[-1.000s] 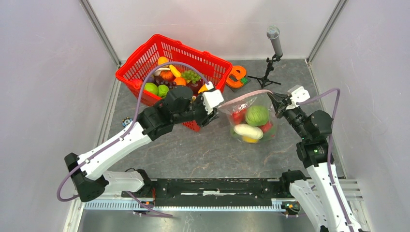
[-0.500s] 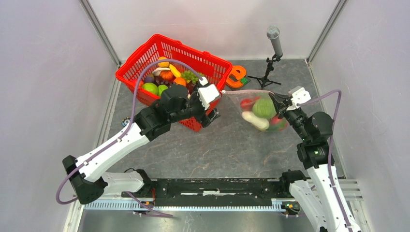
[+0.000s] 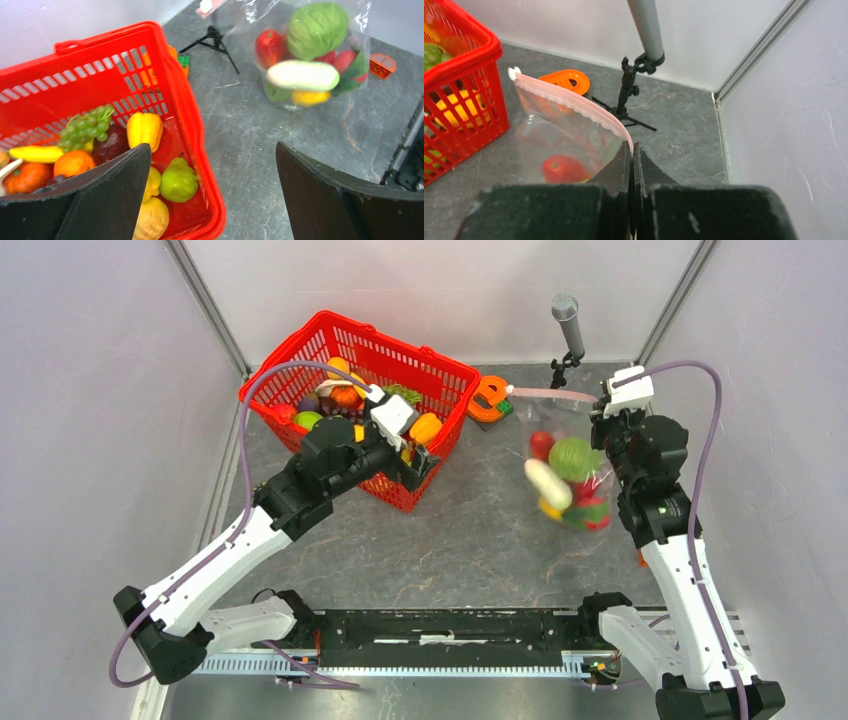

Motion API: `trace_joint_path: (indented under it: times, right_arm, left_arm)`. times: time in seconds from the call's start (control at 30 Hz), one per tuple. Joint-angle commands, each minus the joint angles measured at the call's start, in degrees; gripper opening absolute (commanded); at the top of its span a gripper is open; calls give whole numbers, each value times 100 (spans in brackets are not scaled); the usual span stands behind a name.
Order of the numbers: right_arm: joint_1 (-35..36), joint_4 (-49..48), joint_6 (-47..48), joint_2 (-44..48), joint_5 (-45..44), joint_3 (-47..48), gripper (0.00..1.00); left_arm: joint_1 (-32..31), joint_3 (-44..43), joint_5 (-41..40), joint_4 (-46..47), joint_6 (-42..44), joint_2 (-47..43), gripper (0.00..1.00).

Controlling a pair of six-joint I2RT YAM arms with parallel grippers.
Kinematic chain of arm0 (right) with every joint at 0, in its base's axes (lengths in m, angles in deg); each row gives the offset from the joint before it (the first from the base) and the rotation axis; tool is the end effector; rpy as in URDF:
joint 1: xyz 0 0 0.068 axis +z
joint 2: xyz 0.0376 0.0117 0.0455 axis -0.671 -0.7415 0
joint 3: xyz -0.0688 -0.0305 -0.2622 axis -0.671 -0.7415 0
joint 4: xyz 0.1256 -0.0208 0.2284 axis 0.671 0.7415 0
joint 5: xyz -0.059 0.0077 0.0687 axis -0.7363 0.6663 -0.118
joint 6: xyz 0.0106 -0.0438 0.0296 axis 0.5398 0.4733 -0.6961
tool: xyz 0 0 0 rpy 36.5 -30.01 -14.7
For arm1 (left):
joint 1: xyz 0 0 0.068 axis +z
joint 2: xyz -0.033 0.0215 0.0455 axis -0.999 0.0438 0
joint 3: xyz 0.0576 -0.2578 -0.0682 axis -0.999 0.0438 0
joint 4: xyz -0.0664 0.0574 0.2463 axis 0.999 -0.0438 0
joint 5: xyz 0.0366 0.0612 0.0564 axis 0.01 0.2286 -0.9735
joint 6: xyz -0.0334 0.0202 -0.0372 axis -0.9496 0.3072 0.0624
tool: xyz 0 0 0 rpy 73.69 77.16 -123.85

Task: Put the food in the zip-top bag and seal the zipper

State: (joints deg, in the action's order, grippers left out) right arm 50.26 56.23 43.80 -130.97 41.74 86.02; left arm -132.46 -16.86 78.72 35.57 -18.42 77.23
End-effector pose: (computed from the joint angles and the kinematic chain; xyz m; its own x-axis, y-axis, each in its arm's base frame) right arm 0.1869 0.0244 0.3860 -0.0630 -0.1684 -0.9837 -0.0873 0.9828 -0.1627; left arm 0.1717 -0.1754 0.3997 -0.0528 0.2163 -0.9749 0.7707 0.6297 0.0979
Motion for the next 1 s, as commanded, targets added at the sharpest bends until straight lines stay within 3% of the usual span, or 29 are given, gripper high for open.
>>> trace_joint_path:
  times: [0.0,0.13,0.27,0.4,0.47,0.53,0.57,0.63,0.73,0.9,0.97]
  right_arm:
    - [-11,-519,22,-19,193,918,0]
    - [-12,-735,-343,320,2167,520,0]
    - [-19,-800,-901,939,3637,-757,2]
    - [-10,320,-703,1496,4628,-1366,0]
    - [-5,854,-491,1761,5013,-1468,11]
    - [-8,1002,-435,2023,5725,-1638,41]
    - [-6,962,-460,2128,6086,-1723,51]
    - [-3,901,-520,2335,5987,-1705,65]
    - [-4,726,-427,2643,5513,-1597,68]
    - [-5,312,-980,2477,3449,-1872,63]
    - [-3,462,-1434,2009,2665,-1959,53]
  left_arm:
    - [243,223,-431,579,-585,-326,100]
    - [405,359,-594,693,-604,-463,100]
    - [445,345,-586,639,-604,-504,100]
    - [462,187,-519,646,-606,-416,100]
    - [463,87,-481,637,-604,-336,100]
    - [465,38,-480,648,-828,-274,100]
    - [463,43,-480,692,-877,-272,100]
    - [463,46,-344,740,-919,-259,100]
    - [469,-16,-320,642,-920,-308,100]
    - [471,62,-279,514,-912,-529,100]
    - [470,92,-261,430,-912,-606,100]
